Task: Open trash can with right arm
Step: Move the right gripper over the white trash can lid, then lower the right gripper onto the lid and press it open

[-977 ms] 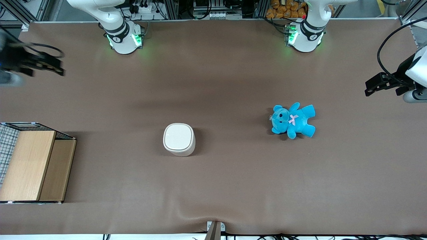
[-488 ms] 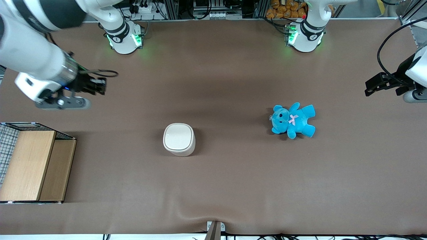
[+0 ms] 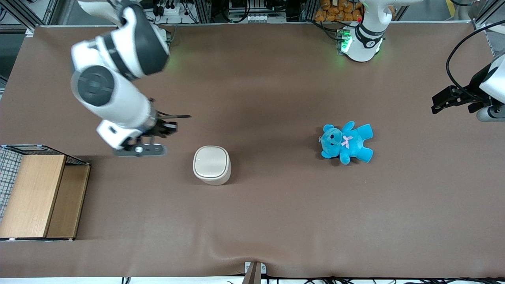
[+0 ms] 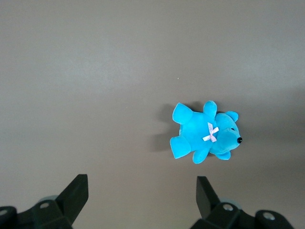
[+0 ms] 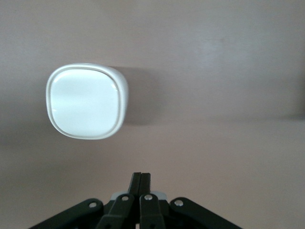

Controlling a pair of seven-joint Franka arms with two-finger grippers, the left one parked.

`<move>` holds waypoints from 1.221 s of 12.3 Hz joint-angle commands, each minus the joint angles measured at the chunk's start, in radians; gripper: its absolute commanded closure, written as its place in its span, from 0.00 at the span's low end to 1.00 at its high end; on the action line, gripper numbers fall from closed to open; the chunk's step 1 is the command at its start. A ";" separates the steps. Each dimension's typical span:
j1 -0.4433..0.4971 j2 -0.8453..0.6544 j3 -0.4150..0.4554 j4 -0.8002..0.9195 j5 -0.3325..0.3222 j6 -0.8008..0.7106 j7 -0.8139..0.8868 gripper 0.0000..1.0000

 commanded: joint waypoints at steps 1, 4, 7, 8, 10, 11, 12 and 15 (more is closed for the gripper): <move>0.039 0.049 -0.011 0.019 0.011 0.043 0.073 1.00; 0.055 0.130 -0.011 0.021 0.002 0.141 0.121 1.00; 0.055 0.209 -0.011 0.021 0.000 0.210 0.121 1.00; 0.055 0.223 -0.011 0.021 0.000 0.220 0.121 1.00; 0.055 0.238 -0.011 0.021 0.006 0.226 0.121 1.00; 0.055 0.246 -0.011 0.021 0.008 0.227 0.121 1.00; 0.055 0.252 -0.011 0.021 0.008 0.227 0.121 1.00; 0.061 0.263 -0.011 0.021 0.011 0.265 0.121 1.00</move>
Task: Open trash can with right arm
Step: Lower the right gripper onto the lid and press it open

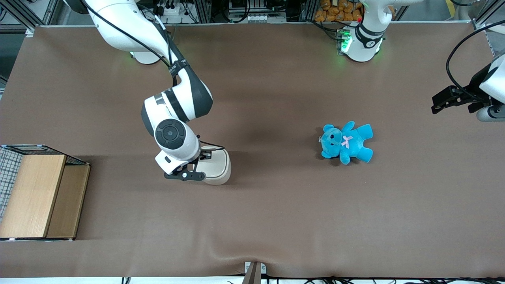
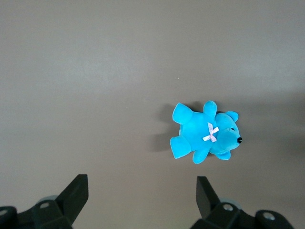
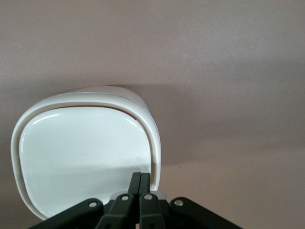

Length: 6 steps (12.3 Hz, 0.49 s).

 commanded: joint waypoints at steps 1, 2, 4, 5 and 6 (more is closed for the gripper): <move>0.016 0.021 -0.004 0.019 0.011 0.030 0.016 1.00; 0.019 0.024 -0.006 0.019 0.011 0.030 0.016 1.00; 0.018 0.035 -0.006 0.019 0.011 0.031 0.015 1.00; 0.018 0.042 -0.006 0.019 0.011 0.031 0.015 1.00; 0.018 0.045 -0.004 0.019 0.011 0.033 0.013 1.00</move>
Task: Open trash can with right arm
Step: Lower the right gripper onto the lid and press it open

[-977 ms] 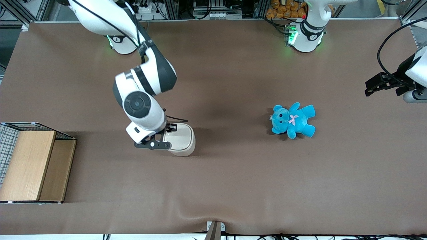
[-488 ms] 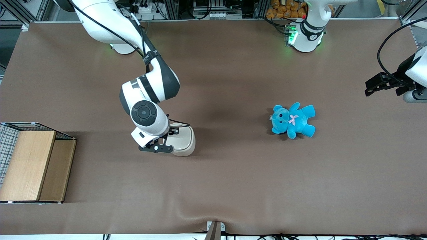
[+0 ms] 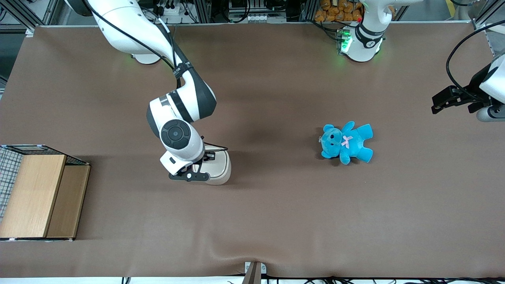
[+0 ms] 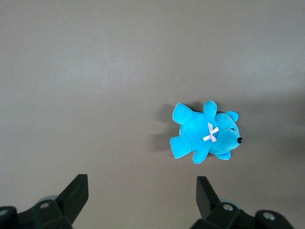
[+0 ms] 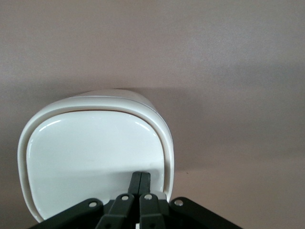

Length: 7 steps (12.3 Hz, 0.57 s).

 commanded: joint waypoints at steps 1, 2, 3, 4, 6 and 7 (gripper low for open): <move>0.007 0.033 -0.005 0.017 0.011 0.013 0.011 1.00; 0.007 0.035 -0.005 0.015 0.011 0.016 0.010 1.00; 0.007 0.041 -0.005 0.015 0.011 0.017 0.010 1.00; 0.007 0.049 -0.005 0.014 0.011 0.018 0.010 1.00; 0.009 0.050 -0.005 0.008 0.011 0.024 0.010 1.00; 0.009 0.046 -0.005 0.009 0.011 0.020 0.011 1.00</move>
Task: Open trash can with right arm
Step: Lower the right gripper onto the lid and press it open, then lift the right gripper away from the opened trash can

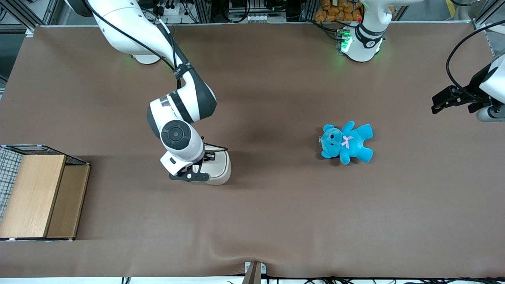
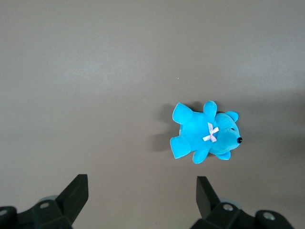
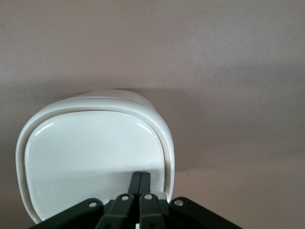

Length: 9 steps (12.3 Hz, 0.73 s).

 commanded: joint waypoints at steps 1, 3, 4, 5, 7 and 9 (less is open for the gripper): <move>0.009 0.034 -0.005 0.008 0.011 0.010 0.013 1.00; 0.006 0.002 -0.005 0.011 0.011 -0.011 0.011 1.00; 0.005 -0.021 -0.007 0.016 0.011 -0.041 0.010 1.00; 0.005 -0.044 -0.007 0.017 0.011 -0.058 0.010 1.00; -0.001 -0.092 -0.007 0.017 0.011 -0.097 0.010 1.00; -0.020 -0.140 -0.011 0.017 0.011 -0.121 -0.001 0.66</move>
